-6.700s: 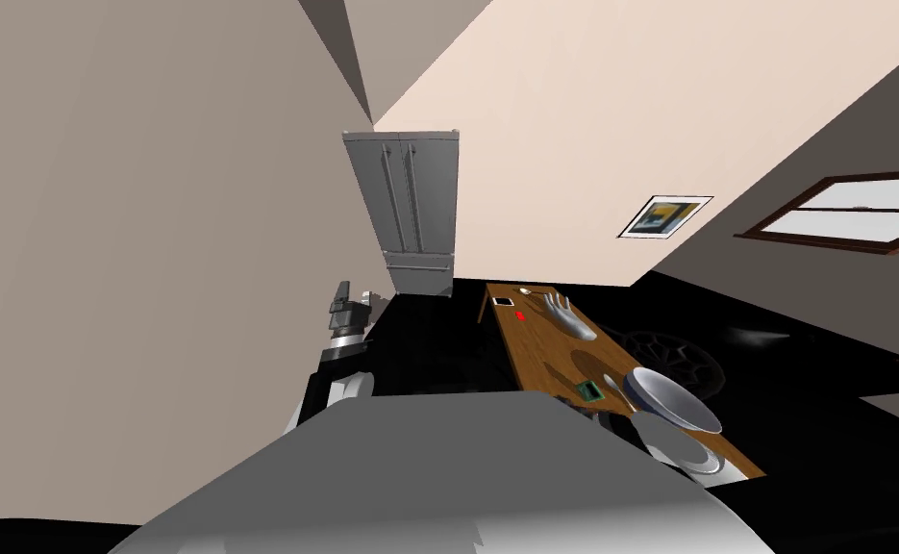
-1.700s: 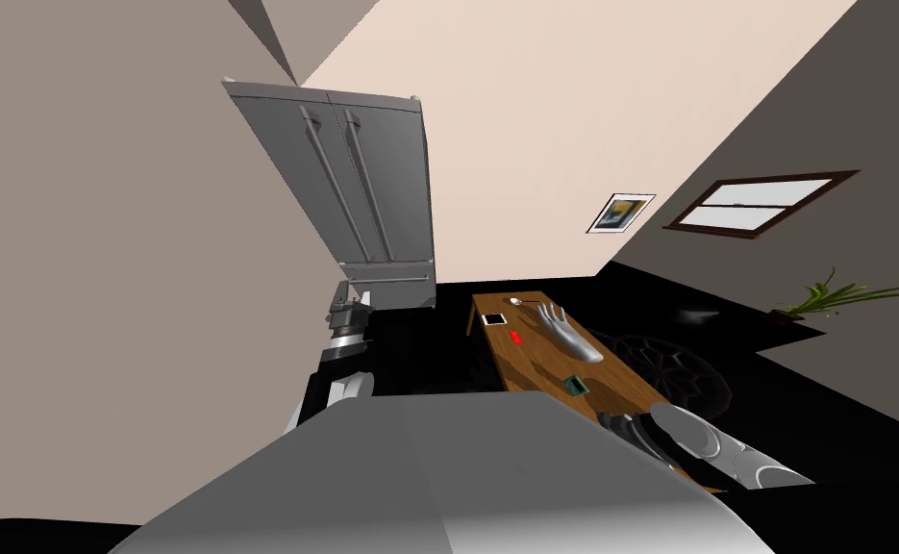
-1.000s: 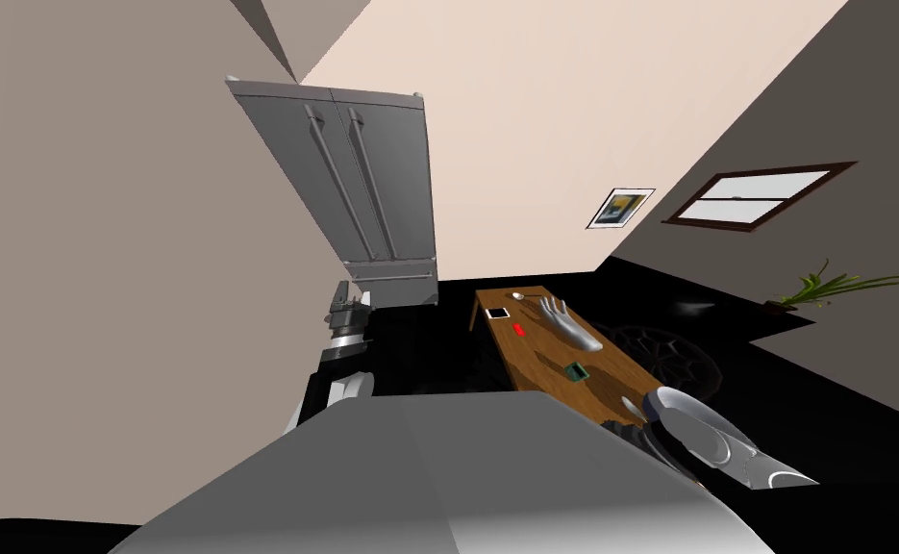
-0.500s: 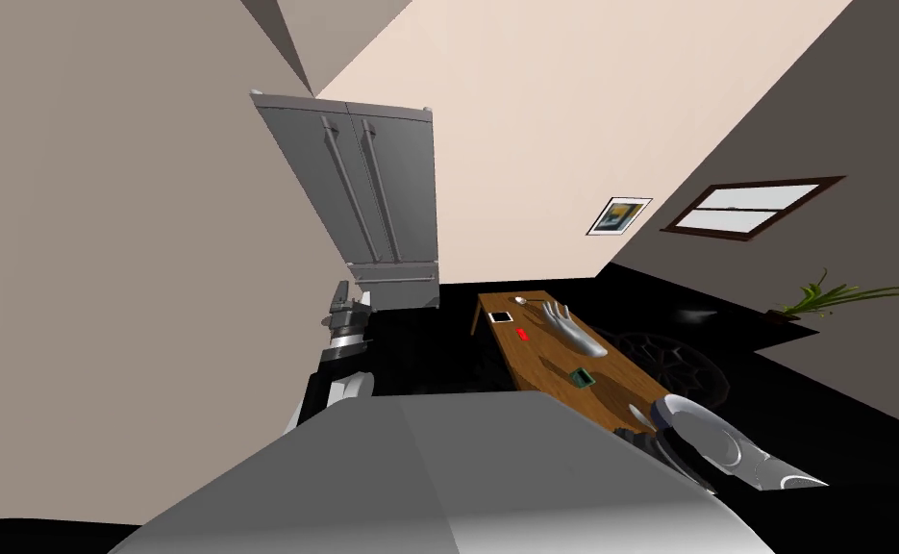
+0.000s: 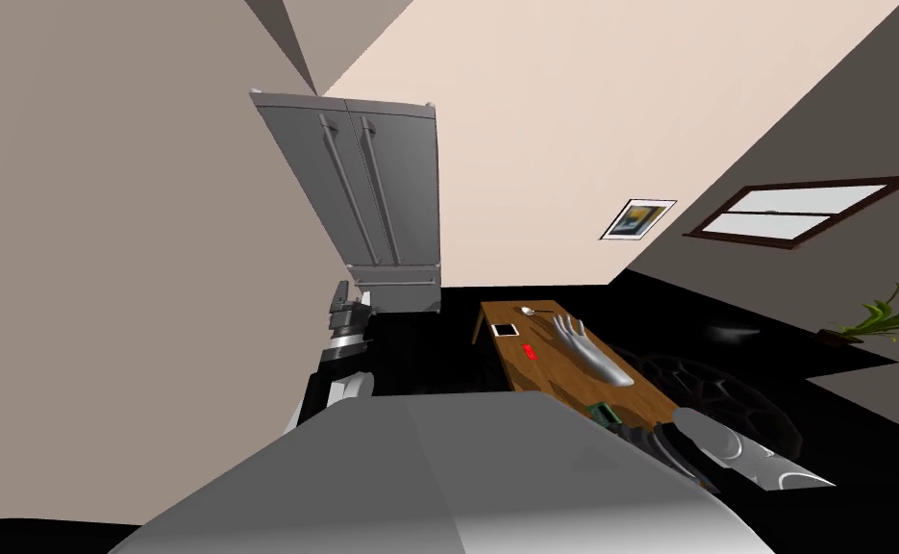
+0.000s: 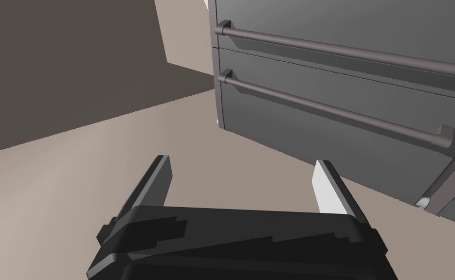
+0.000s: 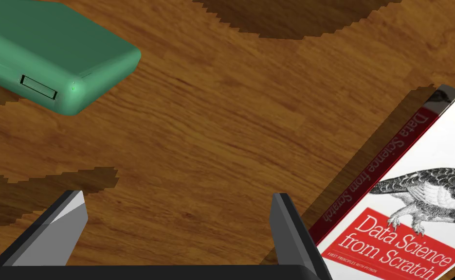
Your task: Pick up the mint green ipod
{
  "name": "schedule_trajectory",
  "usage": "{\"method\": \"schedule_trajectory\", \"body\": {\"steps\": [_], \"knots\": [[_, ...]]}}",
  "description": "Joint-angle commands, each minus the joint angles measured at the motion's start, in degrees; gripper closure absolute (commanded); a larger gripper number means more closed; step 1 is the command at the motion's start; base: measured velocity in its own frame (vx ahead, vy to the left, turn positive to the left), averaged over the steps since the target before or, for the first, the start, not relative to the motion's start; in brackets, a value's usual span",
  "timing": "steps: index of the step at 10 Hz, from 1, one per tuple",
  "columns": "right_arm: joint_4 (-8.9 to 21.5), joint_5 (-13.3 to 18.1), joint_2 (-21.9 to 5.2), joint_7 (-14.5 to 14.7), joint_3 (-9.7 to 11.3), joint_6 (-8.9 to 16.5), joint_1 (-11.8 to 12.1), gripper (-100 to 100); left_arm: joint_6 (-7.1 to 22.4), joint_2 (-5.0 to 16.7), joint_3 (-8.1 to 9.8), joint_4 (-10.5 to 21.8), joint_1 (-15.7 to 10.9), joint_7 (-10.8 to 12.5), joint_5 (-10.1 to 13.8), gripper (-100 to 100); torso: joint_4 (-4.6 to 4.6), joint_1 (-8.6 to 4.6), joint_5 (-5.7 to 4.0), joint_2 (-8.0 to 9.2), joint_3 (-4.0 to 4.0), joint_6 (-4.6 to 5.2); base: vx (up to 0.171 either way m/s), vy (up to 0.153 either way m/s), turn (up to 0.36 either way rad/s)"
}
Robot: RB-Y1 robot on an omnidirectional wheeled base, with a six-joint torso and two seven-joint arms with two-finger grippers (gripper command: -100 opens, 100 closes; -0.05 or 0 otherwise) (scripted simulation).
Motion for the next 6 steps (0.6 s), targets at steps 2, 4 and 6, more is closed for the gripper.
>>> {"method": "schedule_trajectory", "body": {"steps": [2, 4, 6], "knots": [[-1.38, 0.10, -0.32, 0.44, -2.17, -0.37, 0.16, -100, 0.00, 0.00, 0.00, 0.00, 0.00, 0.00, 0.00, 0, 0.01, -0.04, 0.00, 0.03, 0.02, 0.01, 0.186, -0.131, 0.095], [-1.98, 0.00, -0.48, 0.06, -1.89, -0.13, 0.79, 0, 0.00, 0.00, 0.00, 0.00, -0.01, 0.00, 0.00, 0, 0.06, 0.03, -0.02, 0.35, 0.19, 0.06, 0.049, -0.047, 0.015], [-0.68, -0.09, 1.11, -0.09, -1.56, 1.36, 0.90, -100, 0.00, -0.01, -0.01, 0.00, -0.03, 0.00, 0.00, 0, 0.17, 0.30, 0.06, 0.81, 0.46, 0.04, -0.035, -0.021, 0.134]]}}
